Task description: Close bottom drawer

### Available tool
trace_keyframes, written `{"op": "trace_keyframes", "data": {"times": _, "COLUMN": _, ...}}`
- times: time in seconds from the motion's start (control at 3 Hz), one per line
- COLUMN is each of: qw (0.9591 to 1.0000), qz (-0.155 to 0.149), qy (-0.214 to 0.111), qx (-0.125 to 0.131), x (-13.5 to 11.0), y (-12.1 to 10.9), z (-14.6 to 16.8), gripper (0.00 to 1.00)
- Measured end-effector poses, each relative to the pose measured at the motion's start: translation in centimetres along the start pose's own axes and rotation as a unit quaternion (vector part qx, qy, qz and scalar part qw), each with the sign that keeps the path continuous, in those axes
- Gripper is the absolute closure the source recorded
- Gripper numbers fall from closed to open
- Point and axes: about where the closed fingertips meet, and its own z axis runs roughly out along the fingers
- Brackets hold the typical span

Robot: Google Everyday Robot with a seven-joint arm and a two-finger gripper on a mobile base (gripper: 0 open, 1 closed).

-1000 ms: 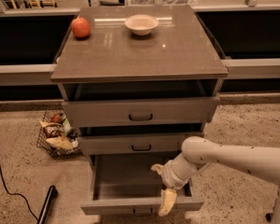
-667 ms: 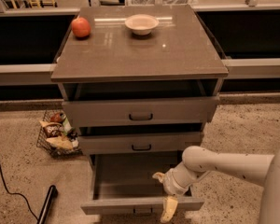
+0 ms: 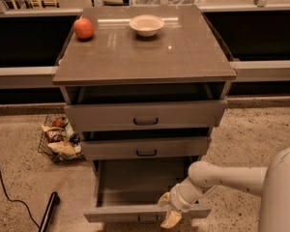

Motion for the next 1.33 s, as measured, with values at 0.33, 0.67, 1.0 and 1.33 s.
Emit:
{"op": "trace_keyframes", "data": {"times": 0.33, "qw": 1.0, "qz": 0.0, "qy": 0.0, "qx": 0.0, "x": 0.0, "y": 0.0, "z": 0.0, "gripper": 0.65}}
{"op": "trace_keyframes", "data": {"times": 0.67, "qw": 0.9993, "qz": -0.017, "qy": 0.028, "qx": -0.018, "x": 3.0, "y": -0.9, "z": 1.8, "gripper": 0.89}}
{"op": "trace_keyframes", "data": {"times": 1.0, "qw": 0.9966, "qz": -0.039, "qy": 0.061, "qx": -0.04, "x": 6.9, "y": -1.8, "z": 4.3, "gripper": 1.0}}
{"op": "trace_keyframes", "data": {"times": 1.33, "qw": 0.9927, "qz": -0.055, "qy": 0.094, "qx": -0.051, "x": 10.4, "y": -2.6, "z": 6.8, "gripper": 1.0}}
